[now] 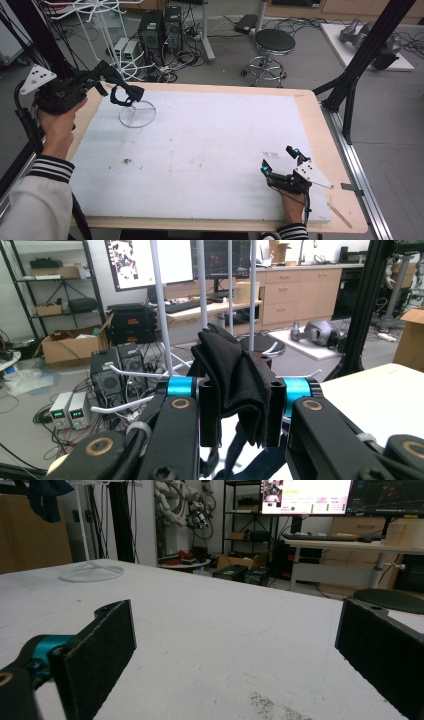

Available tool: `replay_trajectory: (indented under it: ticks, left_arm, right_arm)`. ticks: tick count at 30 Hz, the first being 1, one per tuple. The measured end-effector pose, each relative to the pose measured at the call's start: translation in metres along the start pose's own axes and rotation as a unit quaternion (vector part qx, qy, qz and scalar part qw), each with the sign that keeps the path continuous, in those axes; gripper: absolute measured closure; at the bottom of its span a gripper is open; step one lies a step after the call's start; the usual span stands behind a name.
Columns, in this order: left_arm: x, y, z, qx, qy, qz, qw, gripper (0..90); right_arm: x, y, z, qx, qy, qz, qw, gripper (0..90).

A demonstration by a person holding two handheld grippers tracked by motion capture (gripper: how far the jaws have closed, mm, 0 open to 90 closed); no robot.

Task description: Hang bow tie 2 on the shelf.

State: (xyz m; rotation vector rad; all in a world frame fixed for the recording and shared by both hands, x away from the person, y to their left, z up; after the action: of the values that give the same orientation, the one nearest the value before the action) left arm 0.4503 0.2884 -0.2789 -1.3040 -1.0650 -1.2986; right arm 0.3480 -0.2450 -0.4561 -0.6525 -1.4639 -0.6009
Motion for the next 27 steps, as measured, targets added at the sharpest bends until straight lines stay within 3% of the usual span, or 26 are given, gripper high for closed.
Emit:
replay_trajectory:
  ticks: [7, 15, 18, 27]
  left_arm:
    - [-0.004, 0.002, -0.003, -0.004, 0.001, 0.006, 1.0, 75.9]
    - [-0.01, 0.002, -0.003, -0.01, -0.016, 0.008, 0.9998, 75.8]
    - [-0.012, 0.001, -0.004, -0.021, -0.025, 0.012, 0.9994, 75.4]
    - [-0.02, -0.001, -0.005, -0.03, -0.032, 0.016, 0.9989, 74.7]
  right_arm:
    - [0.0, 0.0, 0.0, -0.002, -0.002, 0.001, 1.0, 2.2]
    - [-0.001, 0.0, 0.001, -0.004, -0.006, 0.003, 1.0, 2.2]
    - [-0.001, 0.0, 0.001, -0.004, -0.006, 0.003, 1.0, 2.2]
    - [-0.001, 0.0, 0.002, -0.005, -0.008, 0.004, 1.0, 2.2]
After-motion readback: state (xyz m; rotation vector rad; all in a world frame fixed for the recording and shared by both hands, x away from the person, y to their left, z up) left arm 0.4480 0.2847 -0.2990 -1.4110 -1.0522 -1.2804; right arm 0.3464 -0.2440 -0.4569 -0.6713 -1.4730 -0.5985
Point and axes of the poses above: each handheld gripper's, and its own axes: y roughly forward along the jaws, x roughly out of its top, z roughly to its left, the point moved 9 cm from there along y, roughly forward along the jaws, and after that the axes turned 15 degrees about x, right-handed, at the moved point
